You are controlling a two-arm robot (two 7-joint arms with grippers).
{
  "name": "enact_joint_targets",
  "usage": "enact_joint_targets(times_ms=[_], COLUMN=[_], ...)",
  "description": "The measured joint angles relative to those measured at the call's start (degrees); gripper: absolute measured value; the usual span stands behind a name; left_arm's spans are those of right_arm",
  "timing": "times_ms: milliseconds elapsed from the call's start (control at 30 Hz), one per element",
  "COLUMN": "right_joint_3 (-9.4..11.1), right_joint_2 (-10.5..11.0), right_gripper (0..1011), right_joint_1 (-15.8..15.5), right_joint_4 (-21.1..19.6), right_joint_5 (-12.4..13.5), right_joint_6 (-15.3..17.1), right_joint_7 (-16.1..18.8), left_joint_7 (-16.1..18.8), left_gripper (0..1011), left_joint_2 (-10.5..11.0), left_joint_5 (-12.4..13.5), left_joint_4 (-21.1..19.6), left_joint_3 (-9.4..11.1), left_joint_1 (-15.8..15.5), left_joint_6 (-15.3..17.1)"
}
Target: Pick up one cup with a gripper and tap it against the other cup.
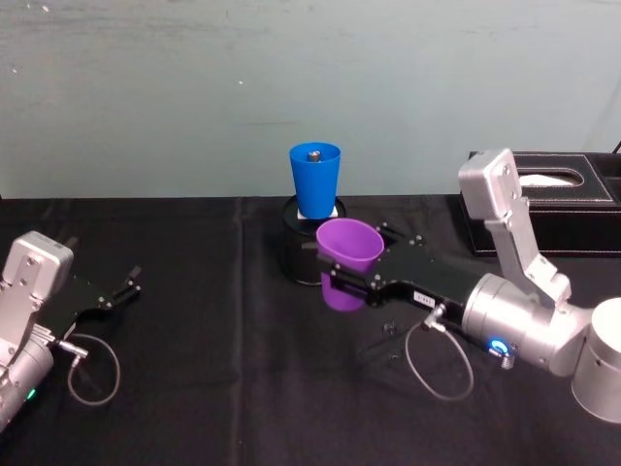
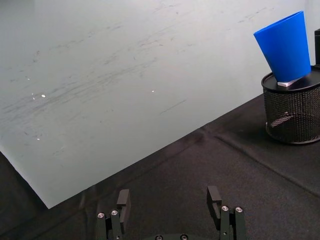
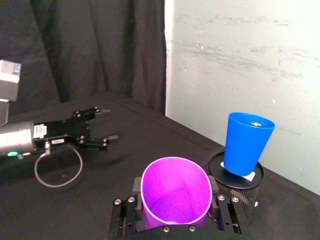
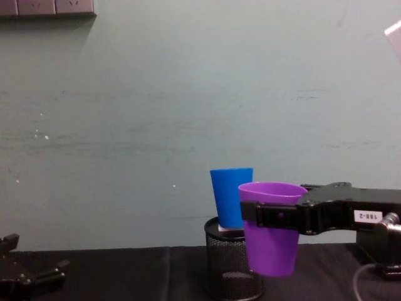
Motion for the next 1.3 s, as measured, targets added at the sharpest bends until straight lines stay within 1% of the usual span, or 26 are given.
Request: enact_joint_targets(times_ms=[67, 100, 167, 200, 267, 367, 533, 633, 900, 1033, 1300], right_joint_3=[-0.22, -0.22, -0.75, -0.75, -1.34, -1.88, -3.32, -3.81, -3.96, -3.55, -3.26], right_joint_2=[-0.35, -0.35, -0.84, -0.84, -1.43, -1.98, -3.63, -4.65, -6.57, -7.81, -9.80], right_gripper=[731, 731, 731, 731, 731, 731, 731, 731, 731, 731, 731], right_joint_1=[0.99, 0.99, 2.32, 2.32, 3.65, 4.76, 7.38, 8.54, 9.76, 10.39, 12.11], right_joint_4=[1.31, 1.31, 2.63, 2.63, 3.89, 4.74, 7.10, 8.44, 10.47, 11.60, 13.96], right_joint_5=[0.75, 0.75, 1.19, 1.19, 1.30, 1.30, 0.21, -0.64, -1.90, -2.51, -3.85], right_joint_6=[0.34, 0.34, 0.61, 0.61, 0.88, 1.11, 1.58, 1.63, 1.66, 1.66, 1.64], right_joint_7=[0.16, 0.16, 0.13, 0.13, 0.01, -0.30, -1.73, -2.62, -4.24, -5.37, -6.32], left_joint_7=[0.00, 0.00, 0.00, 0.00, 0.00, 0.00, 0.00, 0.00, 0.00, 0.00, 0.00], left_gripper=[1000, 1000, 1000, 1000, 1000, 1000, 1000, 1000, 1000, 1000, 1000], left_joint_2=[0.00, 0.00, 0.00, 0.00, 0.00, 0.00, 0.00, 0.00, 0.00, 0.00, 0.00], left_joint_5=[0.00, 0.00, 0.00, 0.00, 0.00, 0.00, 0.01, 0.00, 0.00, 0.00, 0.00], left_joint_4=[0.00, 0.00, 0.00, 0.00, 0.00, 0.00, 0.00, 0.00, 0.00, 0.00, 0.00], left_joint_3=[0.00, 0.00, 0.00, 0.00, 0.00, 0.00, 0.00, 0.00, 0.00, 0.00, 0.00], left_joint_1=[0.00, 0.00, 0.00, 0.00, 0.00, 0.00, 0.00, 0.00, 0.00, 0.00, 0.00], left_joint_6=[0.00, 0.00, 0.00, 0.00, 0.00, 0.00, 0.00, 0.00, 0.00, 0.00, 0.00])
